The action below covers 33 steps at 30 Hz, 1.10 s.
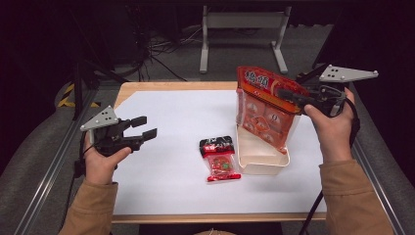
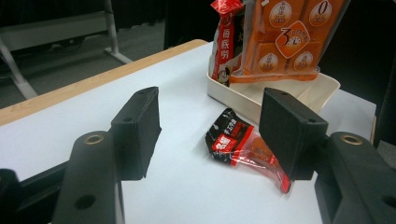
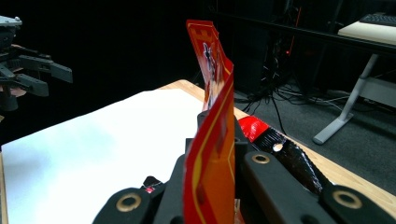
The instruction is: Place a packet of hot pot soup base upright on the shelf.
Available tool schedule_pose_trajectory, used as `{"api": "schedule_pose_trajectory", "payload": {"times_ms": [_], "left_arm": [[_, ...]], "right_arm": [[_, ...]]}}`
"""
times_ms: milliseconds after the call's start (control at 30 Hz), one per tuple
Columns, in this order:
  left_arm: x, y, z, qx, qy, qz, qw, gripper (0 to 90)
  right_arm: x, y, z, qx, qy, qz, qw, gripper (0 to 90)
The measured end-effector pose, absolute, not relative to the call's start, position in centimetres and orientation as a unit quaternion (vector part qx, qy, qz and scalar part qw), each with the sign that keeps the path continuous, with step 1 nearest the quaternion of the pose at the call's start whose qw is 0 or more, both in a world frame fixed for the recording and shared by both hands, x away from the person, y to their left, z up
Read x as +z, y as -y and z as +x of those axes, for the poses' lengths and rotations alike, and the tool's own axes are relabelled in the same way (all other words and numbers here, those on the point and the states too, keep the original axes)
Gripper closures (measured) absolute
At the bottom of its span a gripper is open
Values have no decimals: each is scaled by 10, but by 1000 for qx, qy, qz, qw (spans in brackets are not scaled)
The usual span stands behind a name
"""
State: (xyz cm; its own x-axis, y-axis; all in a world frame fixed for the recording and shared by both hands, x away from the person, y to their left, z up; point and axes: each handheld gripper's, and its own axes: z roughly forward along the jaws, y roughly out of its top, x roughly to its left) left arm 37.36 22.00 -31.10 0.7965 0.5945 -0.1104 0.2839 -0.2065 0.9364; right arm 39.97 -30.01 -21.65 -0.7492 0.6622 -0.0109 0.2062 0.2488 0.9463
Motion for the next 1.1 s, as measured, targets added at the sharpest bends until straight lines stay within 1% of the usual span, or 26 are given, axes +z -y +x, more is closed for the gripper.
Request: {"api": "schedule_pose_trajectory", "payload": {"times_ms": [367, 633, 1100], "left_arm": [[-313, -220, 375, 136, -290, 765, 558, 388], [-316, -219, 377, 133, -295, 766, 556, 363], [-318, -218, 379, 125, -294, 769, 553, 353]], "right_arm": [[-232, 301, 405, 537, -762, 294, 209, 894], [-244, 302, 408, 531, -763, 302, 211, 893], [-259, 310, 410, 540, -756, 312, 198, 891]]}}
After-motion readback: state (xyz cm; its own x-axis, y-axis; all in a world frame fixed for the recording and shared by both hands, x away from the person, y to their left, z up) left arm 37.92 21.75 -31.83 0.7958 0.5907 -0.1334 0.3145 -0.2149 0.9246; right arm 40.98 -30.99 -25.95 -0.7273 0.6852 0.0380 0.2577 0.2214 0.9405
